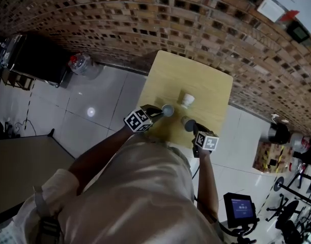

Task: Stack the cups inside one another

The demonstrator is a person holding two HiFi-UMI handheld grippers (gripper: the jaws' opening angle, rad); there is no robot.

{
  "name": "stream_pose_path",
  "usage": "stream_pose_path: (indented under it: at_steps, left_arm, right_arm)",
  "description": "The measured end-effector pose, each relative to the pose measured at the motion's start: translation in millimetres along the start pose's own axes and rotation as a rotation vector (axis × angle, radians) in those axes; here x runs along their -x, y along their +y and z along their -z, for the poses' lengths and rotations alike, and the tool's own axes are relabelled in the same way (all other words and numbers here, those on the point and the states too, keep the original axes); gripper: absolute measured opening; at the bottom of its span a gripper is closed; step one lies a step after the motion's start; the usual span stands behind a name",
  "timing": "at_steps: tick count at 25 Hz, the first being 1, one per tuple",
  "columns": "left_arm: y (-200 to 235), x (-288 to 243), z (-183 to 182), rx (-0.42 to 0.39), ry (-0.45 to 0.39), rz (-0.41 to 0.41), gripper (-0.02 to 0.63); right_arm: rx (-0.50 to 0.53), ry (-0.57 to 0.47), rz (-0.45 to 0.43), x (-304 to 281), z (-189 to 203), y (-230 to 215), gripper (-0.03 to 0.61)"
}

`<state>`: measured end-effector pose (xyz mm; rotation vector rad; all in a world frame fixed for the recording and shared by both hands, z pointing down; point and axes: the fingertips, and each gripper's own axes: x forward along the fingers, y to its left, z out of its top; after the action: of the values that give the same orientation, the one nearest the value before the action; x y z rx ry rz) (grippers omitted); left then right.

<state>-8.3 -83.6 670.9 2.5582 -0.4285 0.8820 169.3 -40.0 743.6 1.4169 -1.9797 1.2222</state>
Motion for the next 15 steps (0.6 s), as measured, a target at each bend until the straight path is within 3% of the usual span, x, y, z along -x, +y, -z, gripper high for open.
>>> stream_pose_path:
  at_steps: [15]
  left_arm:
    - [31.0,31.7,10.6,-0.032,0.038,0.054,0.062]
  right_arm:
    - [-0.065,0.162,0.171,-56.7,30.8,-14.8,0.012]
